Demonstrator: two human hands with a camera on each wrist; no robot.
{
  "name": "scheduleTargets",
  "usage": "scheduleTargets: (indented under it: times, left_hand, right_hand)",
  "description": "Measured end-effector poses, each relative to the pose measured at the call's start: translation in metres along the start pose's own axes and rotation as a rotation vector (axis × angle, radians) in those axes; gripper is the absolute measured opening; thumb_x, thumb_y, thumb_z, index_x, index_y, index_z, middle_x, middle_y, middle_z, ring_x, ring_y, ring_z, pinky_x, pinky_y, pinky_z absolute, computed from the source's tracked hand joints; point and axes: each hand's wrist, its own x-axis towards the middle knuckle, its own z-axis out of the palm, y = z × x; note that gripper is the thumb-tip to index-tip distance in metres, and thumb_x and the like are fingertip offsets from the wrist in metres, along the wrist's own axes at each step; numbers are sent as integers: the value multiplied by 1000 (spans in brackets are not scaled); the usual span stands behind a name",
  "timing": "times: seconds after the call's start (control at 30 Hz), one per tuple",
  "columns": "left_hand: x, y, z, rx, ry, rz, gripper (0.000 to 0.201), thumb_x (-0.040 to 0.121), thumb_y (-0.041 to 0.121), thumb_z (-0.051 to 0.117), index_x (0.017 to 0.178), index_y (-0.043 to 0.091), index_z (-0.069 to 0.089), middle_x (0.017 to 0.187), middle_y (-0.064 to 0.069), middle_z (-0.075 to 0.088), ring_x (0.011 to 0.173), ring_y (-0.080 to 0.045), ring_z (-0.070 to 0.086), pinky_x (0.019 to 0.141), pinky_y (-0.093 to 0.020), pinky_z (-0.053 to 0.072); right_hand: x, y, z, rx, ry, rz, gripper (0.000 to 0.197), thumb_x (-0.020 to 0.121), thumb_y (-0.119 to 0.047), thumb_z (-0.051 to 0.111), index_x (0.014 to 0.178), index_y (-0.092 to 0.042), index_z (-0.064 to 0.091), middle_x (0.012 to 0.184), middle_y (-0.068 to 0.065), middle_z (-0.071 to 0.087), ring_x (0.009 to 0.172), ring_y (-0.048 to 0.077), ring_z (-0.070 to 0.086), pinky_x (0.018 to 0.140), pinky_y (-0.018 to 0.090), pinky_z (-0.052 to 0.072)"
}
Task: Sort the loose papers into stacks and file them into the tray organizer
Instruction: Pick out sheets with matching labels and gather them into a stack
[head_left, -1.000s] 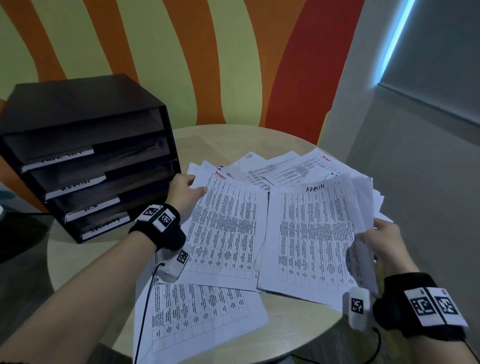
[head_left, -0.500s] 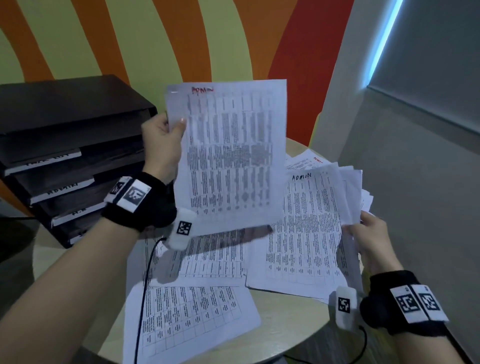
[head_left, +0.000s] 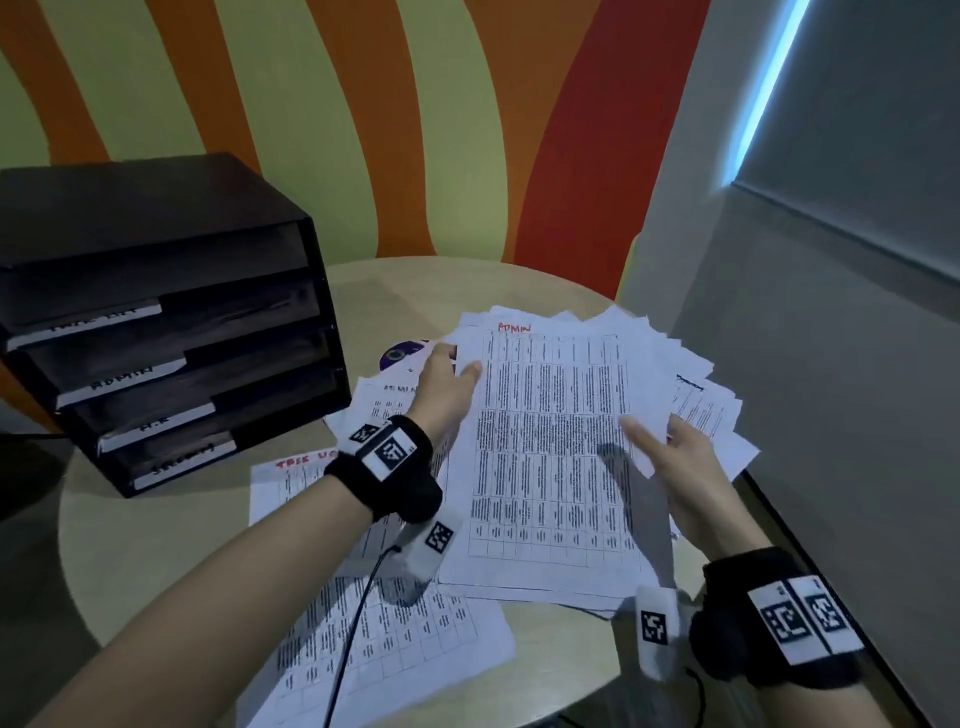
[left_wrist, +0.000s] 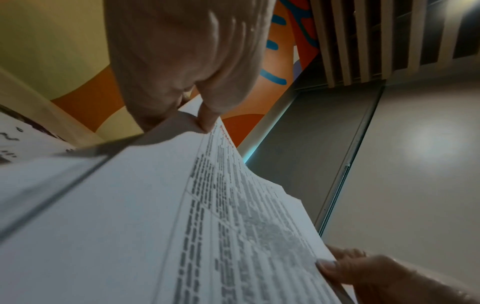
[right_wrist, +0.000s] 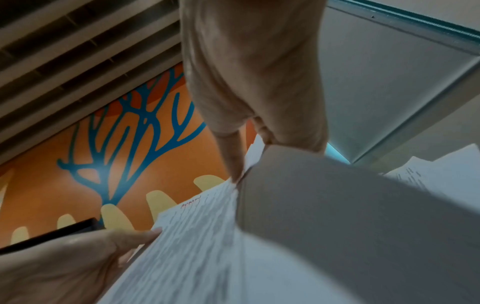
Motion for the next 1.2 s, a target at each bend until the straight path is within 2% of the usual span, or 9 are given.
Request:
scheduleTargets:
  times: [0.13,0.3,0.43,0.63,0.7,0.77,0.83,0.93,1.2]
  left_hand:
    - [5,-5,-16,9,27,-33,40,95,24,61,124,15,36,104,-5,56,84,-16,56,79,-31,48]
    - [33,-35,-79,424,198,-274,103,74,24,82,148,1,13,149,-22,28,135,-38,32,109,-46,37]
    - [29,-44,-94,759,57,-376,125,66,28,88,149,-2,0,148,-26,22,136,-43,26,106,-44,34]
    - [23,-48,-83,867,-28,-412,130,68,19,89,146,-7,-12,145,-33,28,133,-42,36,106,-47,40]
    - [24,-51,-83,812,11,-351,119,73,8,82,146,-10,-11,137,-33,42,125,-41,48,98,-45,47]
    - [25,-51,-87,761,105,-246,86,78,2,72,143,-12,17,120,-26,57,110,-38,59,84,-39,51]
    - [28,-51,-90,592,124,-115,38,79,6,68,113,-4,57,96,-17,62,89,-32,63,71,-34,47]
    - [27,-35,-98,223,179,13,20,83,13,61,66,10,51,65,-8,45,60,-20,47,61,-30,35]
    - [10,75,-135,-180,359,438,12,97,13,57,97,5,66,93,-11,63,81,-19,59,70,-32,49]
  right_hand:
    - [2,8,-8,-183,104,-19,19,81,11,61,93,-3,65,97,21,71,78,27,67,69,34,51]
    - [11,16,-30,-222,233,-3,19,80,13,58,94,1,63,93,22,70,71,25,63,70,34,50]
    - [13,17,-37,-184,265,20,22,81,14,58,86,-8,63,89,17,69,81,32,66,79,43,52]
    - [19,26,-38,-180,284,31,20,79,13,62,98,7,60,98,25,69,78,28,63,77,41,51]
    - [21,28,-38,-186,287,35,20,79,13,62,99,6,61,98,24,69,79,28,63,77,39,50]
    - [22,29,-38,-189,285,44,20,81,11,62,96,-1,63,93,19,70,83,31,66,79,41,52]
    - [20,29,-38,-194,278,60,23,83,11,61,94,-9,64,90,12,70,84,32,67,80,43,52]
    - [19,31,-38,-202,273,77,24,84,12,59,99,-6,64,86,8,68,79,28,65,76,36,51]
    - [18,29,-37,-212,274,64,18,84,11,53,93,-3,60,78,13,56,61,22,49,58,29,37]
